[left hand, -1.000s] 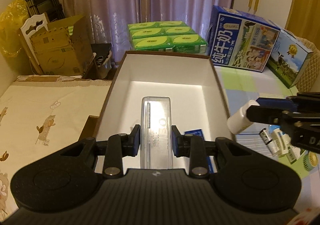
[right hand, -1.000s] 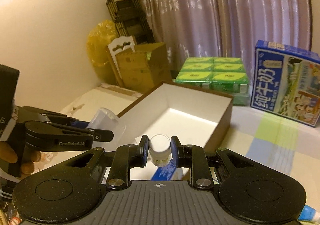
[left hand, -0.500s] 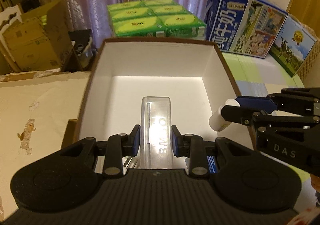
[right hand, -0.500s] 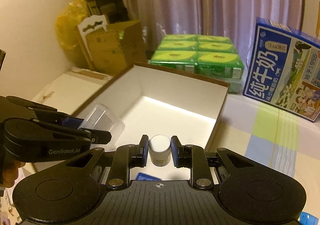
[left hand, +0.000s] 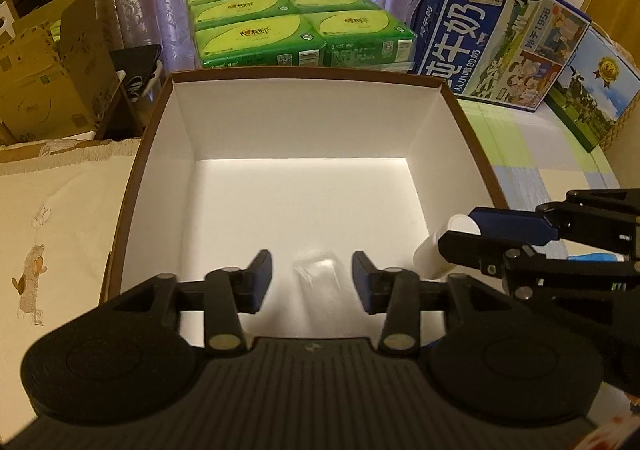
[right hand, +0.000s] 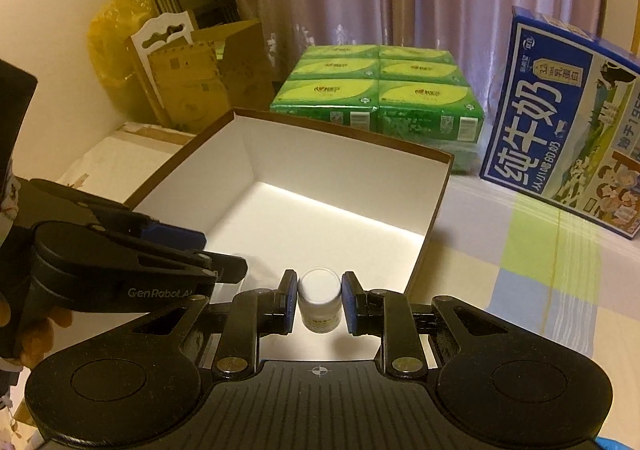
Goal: Organize rigid objects
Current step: 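Lower the case and white bottle into the brown box and open both tools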
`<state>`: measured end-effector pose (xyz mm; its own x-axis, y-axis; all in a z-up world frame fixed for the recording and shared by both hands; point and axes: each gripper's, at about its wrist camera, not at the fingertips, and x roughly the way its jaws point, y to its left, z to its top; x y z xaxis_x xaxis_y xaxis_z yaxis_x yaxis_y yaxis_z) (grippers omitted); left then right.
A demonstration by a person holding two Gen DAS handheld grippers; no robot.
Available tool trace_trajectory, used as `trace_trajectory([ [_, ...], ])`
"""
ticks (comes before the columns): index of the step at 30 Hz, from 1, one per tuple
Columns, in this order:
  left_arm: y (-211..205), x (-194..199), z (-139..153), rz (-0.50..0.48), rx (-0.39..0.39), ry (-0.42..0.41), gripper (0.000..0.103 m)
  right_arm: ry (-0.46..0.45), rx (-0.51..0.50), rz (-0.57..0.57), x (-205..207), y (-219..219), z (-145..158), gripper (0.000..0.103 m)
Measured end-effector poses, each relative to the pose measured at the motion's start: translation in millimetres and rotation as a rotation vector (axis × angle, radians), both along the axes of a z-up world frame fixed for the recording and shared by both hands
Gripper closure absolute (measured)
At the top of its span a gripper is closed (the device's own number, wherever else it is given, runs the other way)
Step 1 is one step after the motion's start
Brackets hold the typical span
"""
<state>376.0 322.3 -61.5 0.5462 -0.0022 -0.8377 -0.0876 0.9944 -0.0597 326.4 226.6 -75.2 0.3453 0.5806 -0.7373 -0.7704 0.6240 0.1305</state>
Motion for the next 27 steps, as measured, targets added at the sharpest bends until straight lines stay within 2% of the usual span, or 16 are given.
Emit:
trace_trajectory([
  [5,5,2,1,0.005,0.014,0.005,0.056,-0.016,0.012,-0.004,1,4,2,0.081],
  [6,6,1,1,0.009,0.017,0.007,0.053,-0.025,0.008,-0.005,0,4,3,0.076],
  [7,7,0,2,0.013,0.021,0.007,0.052,-0.028,0.006,-0.003,-1,4,4,0.067],
  [9,10,-2,3,0.019,0.021,0.008,0.052,-0.029,0.014,0.003,-4,3,5,0.055],
  [10,12,-3,3,0.023,0.019,0.010,0.052,-0.031,0.016,0.007,-6,2,6,0.053],
  [14,15,-10,7,0.027,0.025,0.010,0.048,-0.028,0.010,0.017,-12,-1,6,0.051],
  [27,14,-36,23,0.040,0.034,-0.012,0.048,-0.004,0.032,-0.006,-26,-15,12,0.049],
])
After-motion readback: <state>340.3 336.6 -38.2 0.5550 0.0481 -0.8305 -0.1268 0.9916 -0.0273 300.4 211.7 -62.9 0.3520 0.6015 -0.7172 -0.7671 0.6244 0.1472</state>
